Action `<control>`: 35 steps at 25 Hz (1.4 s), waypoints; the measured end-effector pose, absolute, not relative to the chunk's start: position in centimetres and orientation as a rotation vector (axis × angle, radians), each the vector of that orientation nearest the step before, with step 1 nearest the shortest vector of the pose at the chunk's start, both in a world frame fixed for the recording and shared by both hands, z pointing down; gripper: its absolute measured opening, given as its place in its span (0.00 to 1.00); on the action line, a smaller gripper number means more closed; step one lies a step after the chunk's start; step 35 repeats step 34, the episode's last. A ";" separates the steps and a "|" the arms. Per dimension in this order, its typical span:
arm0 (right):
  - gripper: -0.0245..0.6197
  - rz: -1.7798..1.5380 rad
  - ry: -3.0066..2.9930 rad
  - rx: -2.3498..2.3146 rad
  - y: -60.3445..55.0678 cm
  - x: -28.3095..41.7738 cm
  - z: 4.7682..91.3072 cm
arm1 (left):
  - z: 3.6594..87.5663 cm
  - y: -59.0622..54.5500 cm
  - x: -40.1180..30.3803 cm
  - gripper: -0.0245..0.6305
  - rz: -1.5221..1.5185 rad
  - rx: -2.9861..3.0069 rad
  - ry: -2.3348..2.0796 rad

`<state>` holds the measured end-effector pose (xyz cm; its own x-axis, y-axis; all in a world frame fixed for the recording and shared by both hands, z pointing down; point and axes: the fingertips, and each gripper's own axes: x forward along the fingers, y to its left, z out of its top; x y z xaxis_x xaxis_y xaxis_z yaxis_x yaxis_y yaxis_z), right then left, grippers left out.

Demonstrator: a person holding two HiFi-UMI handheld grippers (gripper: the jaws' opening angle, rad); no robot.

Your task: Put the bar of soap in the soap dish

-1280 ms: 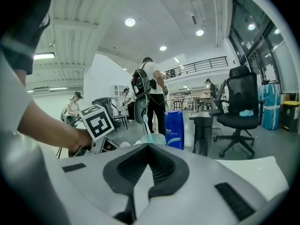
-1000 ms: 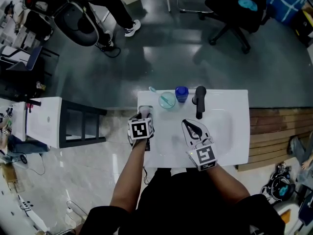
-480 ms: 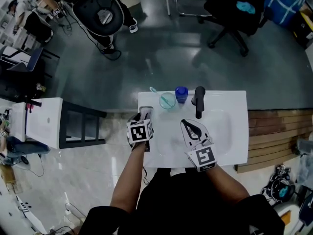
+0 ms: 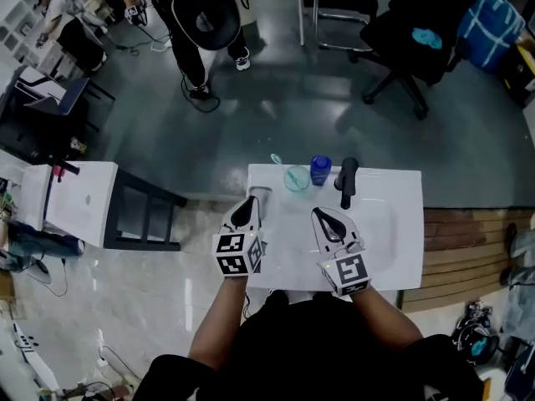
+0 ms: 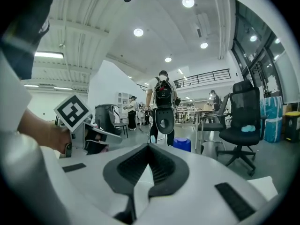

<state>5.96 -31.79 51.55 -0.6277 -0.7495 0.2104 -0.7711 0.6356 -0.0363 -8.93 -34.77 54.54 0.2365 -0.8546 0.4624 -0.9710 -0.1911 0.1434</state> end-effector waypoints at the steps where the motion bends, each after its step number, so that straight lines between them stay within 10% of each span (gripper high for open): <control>1: 0.06 0.167 -2.685 1.263 -31.8 5.9 51.2 | 53.6 -34.4 -8.8 0.07 0.364 2.146 -1.684; 35: 0.06 0.053 -2.698 1.371 -32.3 6.7 47.2 | 50.4 -31.1 -10.1 0.07 0.280 2.241 -1.747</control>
